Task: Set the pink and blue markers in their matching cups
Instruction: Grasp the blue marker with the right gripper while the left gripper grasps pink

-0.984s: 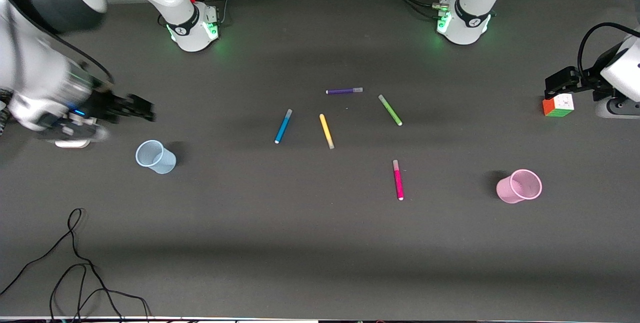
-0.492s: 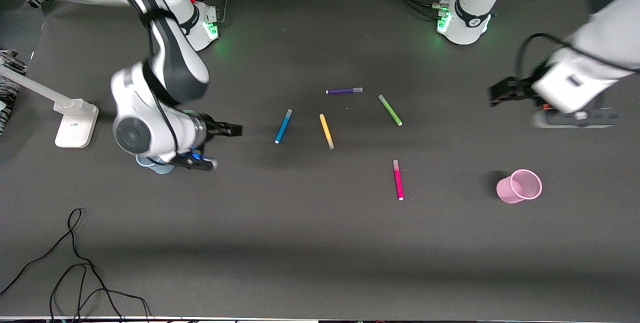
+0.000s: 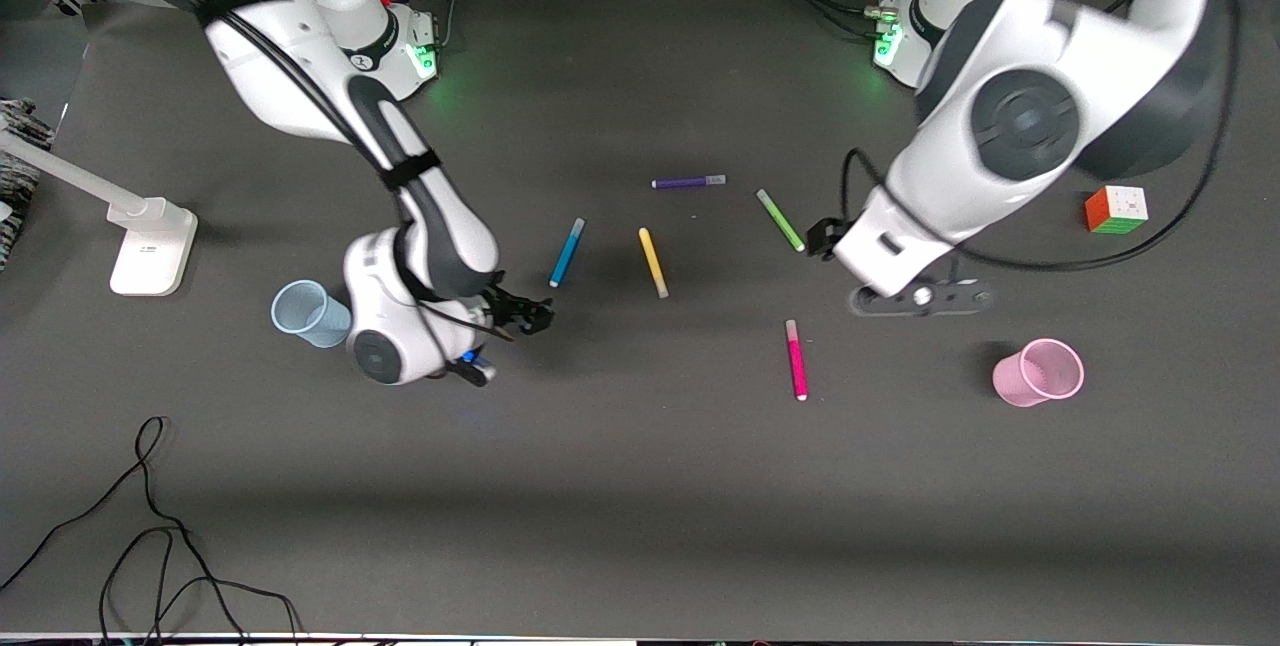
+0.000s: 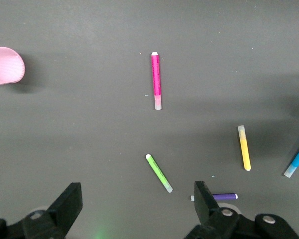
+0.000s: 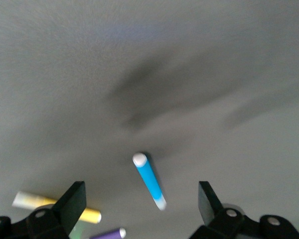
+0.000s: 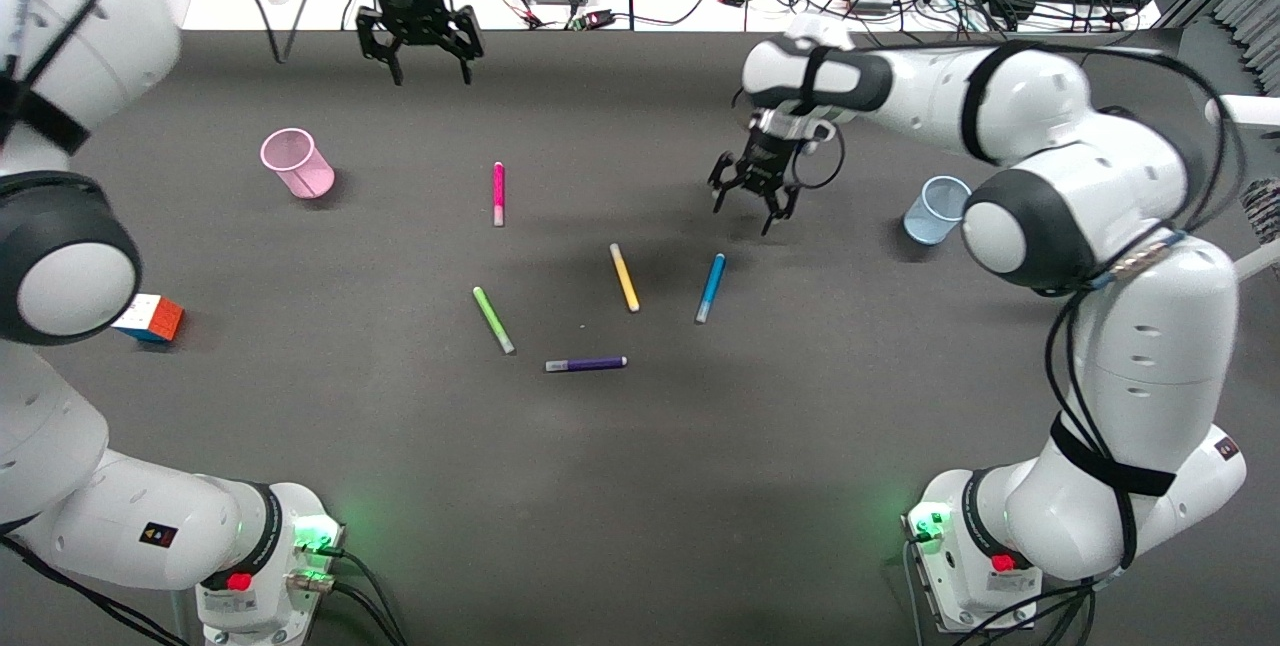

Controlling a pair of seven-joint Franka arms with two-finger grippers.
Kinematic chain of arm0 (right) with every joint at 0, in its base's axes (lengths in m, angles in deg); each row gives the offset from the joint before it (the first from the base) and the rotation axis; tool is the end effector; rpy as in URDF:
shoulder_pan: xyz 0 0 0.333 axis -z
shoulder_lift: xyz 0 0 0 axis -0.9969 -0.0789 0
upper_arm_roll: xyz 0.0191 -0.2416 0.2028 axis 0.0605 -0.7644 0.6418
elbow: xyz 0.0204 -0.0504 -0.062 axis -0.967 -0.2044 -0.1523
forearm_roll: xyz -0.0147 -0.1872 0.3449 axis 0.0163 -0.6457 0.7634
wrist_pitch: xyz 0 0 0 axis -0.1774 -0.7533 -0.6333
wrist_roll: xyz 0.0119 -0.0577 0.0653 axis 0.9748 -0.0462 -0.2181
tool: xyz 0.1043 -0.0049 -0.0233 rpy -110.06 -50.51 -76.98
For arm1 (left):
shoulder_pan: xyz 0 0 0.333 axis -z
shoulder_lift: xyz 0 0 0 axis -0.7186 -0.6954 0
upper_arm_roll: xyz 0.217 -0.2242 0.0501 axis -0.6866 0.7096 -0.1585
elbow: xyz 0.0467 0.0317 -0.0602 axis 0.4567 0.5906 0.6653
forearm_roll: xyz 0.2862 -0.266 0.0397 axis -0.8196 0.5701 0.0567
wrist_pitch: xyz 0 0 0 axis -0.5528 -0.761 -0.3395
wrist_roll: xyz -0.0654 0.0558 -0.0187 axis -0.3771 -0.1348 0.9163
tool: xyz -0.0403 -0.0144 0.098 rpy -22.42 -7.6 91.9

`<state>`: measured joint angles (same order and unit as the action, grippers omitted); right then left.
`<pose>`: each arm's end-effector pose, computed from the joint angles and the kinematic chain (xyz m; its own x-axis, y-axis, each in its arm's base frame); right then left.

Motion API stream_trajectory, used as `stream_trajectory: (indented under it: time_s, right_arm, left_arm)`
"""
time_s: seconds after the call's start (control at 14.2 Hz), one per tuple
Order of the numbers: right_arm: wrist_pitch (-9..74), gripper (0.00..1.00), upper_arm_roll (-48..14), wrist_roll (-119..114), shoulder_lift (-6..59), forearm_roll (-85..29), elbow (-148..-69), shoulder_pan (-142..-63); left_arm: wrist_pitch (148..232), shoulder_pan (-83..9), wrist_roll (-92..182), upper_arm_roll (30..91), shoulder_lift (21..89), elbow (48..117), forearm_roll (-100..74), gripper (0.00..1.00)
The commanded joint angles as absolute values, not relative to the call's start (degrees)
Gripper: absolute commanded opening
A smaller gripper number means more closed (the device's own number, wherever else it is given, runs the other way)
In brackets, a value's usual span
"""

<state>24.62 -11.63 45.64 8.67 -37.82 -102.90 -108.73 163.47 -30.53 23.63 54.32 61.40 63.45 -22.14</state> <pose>0.5754 0.2828 0.1777 0.6651 -0.4863 -0.5667 -0.5419 -0.8365 0.0818 0.5803 -0.2780 0.5051 0.9852 0.0125 -0.1710 0.0099 -0.9998 -0.0162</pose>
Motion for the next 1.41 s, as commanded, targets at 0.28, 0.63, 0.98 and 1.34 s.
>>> stream_trajectory:
  time_s: [0.28, 0.63, 0.98, 1.34]
  right_arm:
    - [27.85, 0.96, -9.61, 49.22, 6.91, -34.99, -103.76, -111.39]
    - [30.14, 0.47, -9.7, 49.04, 7.88, -34.72, -107.37, -112.02]
    - [30.14, 0.14, -9.96, 48.25, 8.94, -34.72, -107.81, -111.58]
    - [28.92, 0.0, -10.22, 48.69, 12.7, -34.9, -108.07, -111.49]
  left_arm:
    - [180.76, -30.91, 23.37, 53.79, 60.76, 76.88, -23.49, 1.0]
    - [193.8, -30.03, 23.2, 53.79, 51.63, 80.25, -25.77, 1.0]
    - [203.72, -29.68, 23.19, 53.79, 47.13, 84.63, -25.78, 1.0]
    - [207.44, -29.24, 22.58, 53.79, 42.48, 85.17, -26.83, 1.0]
